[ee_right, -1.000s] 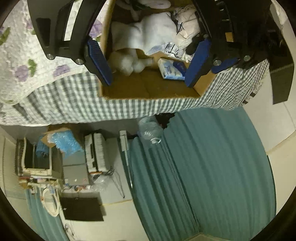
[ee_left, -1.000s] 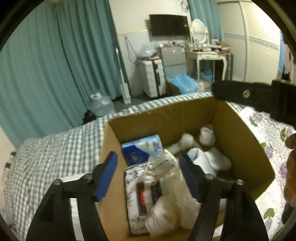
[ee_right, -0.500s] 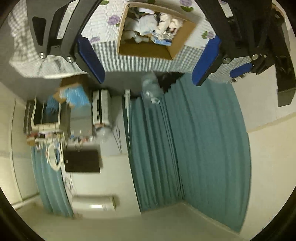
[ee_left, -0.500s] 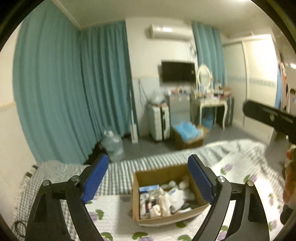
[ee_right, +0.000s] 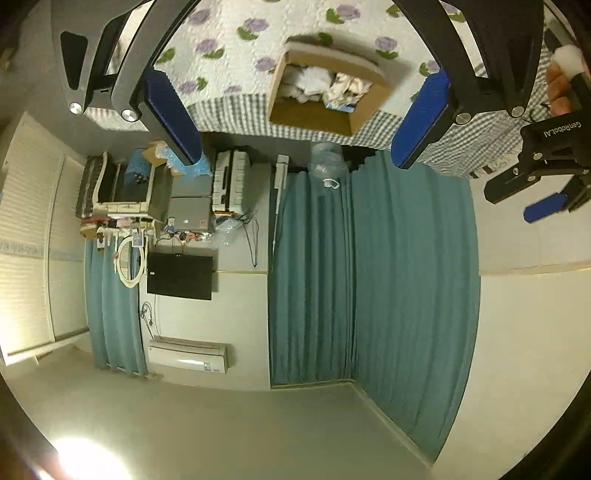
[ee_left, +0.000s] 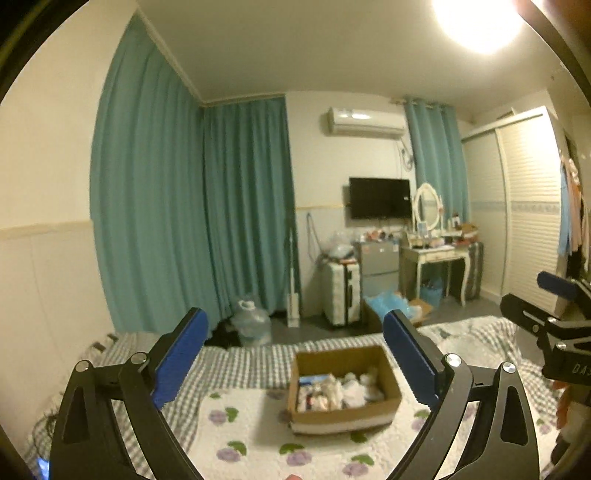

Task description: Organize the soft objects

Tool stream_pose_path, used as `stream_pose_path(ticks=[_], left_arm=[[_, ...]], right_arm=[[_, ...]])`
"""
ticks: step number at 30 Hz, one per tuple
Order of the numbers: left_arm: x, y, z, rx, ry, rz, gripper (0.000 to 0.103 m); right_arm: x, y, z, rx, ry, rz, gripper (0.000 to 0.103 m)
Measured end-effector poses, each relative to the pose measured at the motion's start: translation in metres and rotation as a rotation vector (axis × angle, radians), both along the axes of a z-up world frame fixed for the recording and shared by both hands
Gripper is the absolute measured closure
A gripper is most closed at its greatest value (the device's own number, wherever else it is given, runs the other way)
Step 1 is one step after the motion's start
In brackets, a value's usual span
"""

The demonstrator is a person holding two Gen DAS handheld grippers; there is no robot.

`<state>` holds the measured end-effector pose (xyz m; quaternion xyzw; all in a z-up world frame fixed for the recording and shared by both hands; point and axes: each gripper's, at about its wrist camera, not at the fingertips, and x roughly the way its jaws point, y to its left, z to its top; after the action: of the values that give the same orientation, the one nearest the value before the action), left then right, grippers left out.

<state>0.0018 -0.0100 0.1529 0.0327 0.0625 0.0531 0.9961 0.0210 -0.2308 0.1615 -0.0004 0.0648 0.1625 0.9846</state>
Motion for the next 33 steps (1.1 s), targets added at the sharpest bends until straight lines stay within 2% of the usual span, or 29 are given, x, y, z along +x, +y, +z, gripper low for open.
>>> stream_pose_path(ticks=[7,13,17,20,33], left_arm=[[0.005,-0.003,-0.078,0.044,0.039,0.068,0.006],[0.018,-0.003,-0.137,0.019,0.116,0.099,0.006],[0.025,-0.003,-0.165,0.007,0.167,0.109,0.006],[0.023,-0.002,-0.175,-0.001,0.173,0.116,0.006],[0.024,0.003,-0.187,-0.020,0.218,0.102,0.006]], right_arm=[[0.008,0.013,-0.072,-0.003,0.051,0.058,0.000],[0.031,0.018,-0.145,0.008,0.106,-0.020,0.000],[0.058,0.019,-0.188,0.021,0.205,-0.024,0.000],[0.064,0.022,-0.198,-0.021,0.211,-0.035,0.000],[0.061,0.030,-0.199,-0.031,0.195,-0.024,0.000]])
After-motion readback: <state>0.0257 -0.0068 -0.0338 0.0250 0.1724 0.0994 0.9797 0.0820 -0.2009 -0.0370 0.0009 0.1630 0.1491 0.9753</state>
